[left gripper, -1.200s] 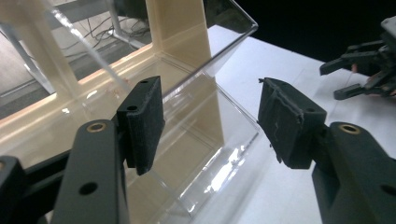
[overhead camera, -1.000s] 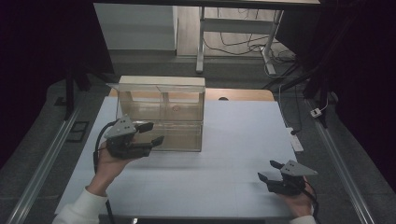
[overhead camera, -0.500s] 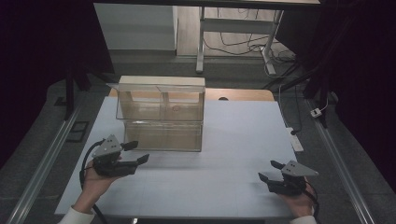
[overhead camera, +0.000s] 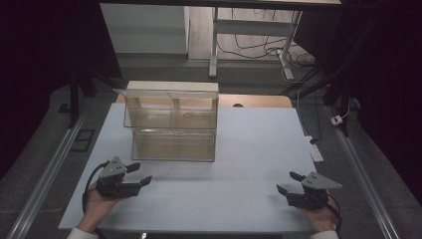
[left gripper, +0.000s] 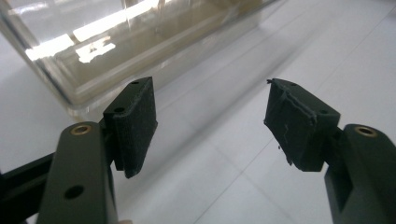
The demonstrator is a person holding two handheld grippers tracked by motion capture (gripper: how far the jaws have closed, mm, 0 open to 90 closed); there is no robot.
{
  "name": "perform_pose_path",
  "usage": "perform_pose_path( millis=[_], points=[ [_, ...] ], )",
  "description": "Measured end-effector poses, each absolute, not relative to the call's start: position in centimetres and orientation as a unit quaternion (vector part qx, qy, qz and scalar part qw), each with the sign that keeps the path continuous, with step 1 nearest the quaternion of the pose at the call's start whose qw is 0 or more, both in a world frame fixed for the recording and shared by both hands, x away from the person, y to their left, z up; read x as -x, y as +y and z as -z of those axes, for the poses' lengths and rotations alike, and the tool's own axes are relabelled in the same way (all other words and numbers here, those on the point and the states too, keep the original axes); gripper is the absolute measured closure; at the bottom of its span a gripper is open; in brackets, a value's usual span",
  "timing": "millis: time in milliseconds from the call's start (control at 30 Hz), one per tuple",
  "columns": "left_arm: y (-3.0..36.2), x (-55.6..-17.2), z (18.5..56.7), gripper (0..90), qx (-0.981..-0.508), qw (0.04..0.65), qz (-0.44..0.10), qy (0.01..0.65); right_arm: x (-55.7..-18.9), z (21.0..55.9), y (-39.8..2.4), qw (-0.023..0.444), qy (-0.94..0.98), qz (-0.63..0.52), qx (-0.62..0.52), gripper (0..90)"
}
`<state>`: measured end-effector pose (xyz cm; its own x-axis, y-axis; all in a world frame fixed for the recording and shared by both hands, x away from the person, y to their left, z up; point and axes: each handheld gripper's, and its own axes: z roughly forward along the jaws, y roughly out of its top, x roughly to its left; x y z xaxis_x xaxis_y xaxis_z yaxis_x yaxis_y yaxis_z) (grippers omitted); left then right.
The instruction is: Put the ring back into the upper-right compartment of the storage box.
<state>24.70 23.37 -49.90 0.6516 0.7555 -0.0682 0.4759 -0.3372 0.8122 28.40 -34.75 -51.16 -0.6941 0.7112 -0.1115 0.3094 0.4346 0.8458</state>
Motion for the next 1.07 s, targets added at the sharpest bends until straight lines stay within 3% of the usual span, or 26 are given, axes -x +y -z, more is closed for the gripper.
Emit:
perform_pose_path(
  millis=[300,1067],
  points=[
    [24.1,-24.6,51.8,32.9,-0.805,0.409,-0.155,0.401,-28.3,51.1,-34.9,0.232,0.814,-0.433,-0.309,28.2],
    [24.2,-24.8,52.0,31.8,-0.804,0.407,-0.157,0.404,-28.2,51.0,-34.6,0.228,0.820,-0.433,-0.298,28.0]
  ],
)
